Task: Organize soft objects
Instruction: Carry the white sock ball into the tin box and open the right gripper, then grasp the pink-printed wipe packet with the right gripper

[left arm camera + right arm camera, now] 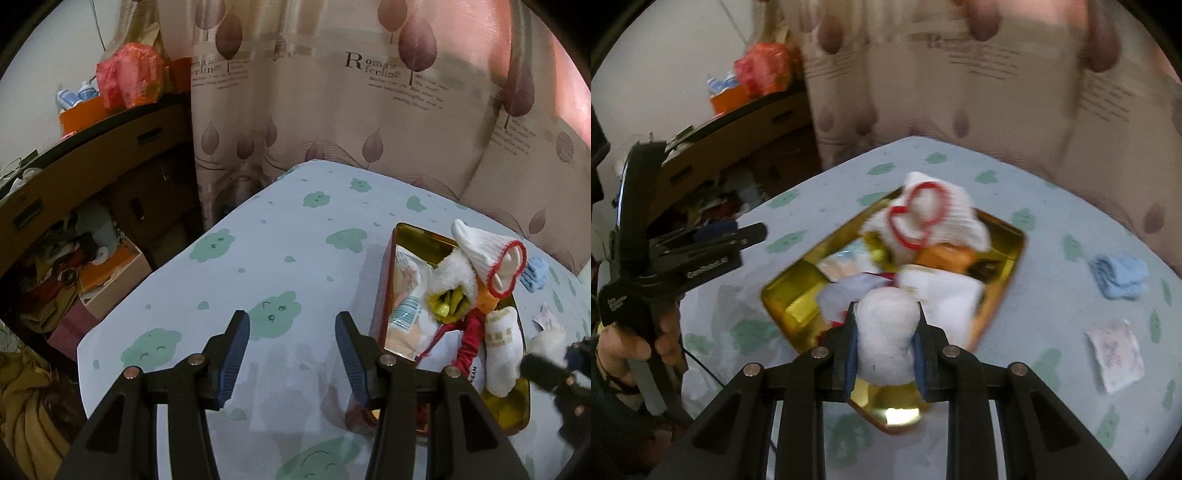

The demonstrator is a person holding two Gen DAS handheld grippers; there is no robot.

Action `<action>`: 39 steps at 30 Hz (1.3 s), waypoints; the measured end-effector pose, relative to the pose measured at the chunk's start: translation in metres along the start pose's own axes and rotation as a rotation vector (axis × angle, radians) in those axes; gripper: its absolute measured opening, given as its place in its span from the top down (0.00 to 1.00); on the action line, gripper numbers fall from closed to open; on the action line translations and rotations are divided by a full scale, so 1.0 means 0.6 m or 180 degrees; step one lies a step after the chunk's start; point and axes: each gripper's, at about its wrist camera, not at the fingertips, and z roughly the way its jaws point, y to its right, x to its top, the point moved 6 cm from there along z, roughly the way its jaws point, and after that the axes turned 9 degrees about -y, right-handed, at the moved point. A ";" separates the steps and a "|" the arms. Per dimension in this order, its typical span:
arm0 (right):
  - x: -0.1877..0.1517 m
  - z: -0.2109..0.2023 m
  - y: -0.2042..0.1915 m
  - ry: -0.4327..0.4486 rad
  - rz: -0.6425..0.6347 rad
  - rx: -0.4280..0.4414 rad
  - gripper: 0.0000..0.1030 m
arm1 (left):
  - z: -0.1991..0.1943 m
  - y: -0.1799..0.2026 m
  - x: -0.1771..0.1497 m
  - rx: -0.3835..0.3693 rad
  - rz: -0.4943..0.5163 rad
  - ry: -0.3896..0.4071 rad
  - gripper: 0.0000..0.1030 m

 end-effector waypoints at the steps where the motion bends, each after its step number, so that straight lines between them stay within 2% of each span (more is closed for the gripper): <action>1: 0.003 0.009 -0.007 -0.0027 -0.0012 0.0040 0.78 | 0.001 -0.001 0.000 -0.0003 -0.0005 -0.0014 0.52; 13: 0.008 0.072 -0.044 -0.0191 -0.0123 0.0016 0.73 | 0.006 -0.008 -0.004 -0.0036 -0.0092 -0.0086 0.52; 15: 0.009 0.076 -0.043 -0.0197 -0.0118 0.0034 0.69 | 0.006 -0.008 -0.005 -0.0040 -0.0094 -0.0088 0.52; 17: 0.010 0.075 -0.043 -0.0181 -0.0105 0.0024 0.53 | 0.007 -0.008 -0.004 -0.0034 -0.0087 -0.0092 0.52; 19: 0.010 0.067 -0.041 -0.0113 -0.0085 0.0022 0.45 | 0.008 -0.008 -0.004 -0.0034 -0.0080 -0.0104 0.52; 26: 0.010 0.005 -0.024 0.0104 0.0037 0.0051 0.38 | 0.011 -0.005 -0.004 -0.0033 -0.0084 -0.0102 0.52; 29: 0.007 -0.032 0.005 0.0237 0.0177 -0.0047 0.30 | 0.011 -0.005 -0.005 -0.0033 -0.0081 -0.0121 0.52; 33: -0.004 -0.067 0.076 0.0329 0.0439 -0.0390 0.25 | 0.008 -0.006 -0.004 -0.0033 -0.0091 -0.0086 0.52; 39: -0.055 -0.064 0.238 0.0098 0.1234 -0.1052 0.22 | 0.009 -0.001 -0.007 -0.0032 -0.0070 -0.0092 0.52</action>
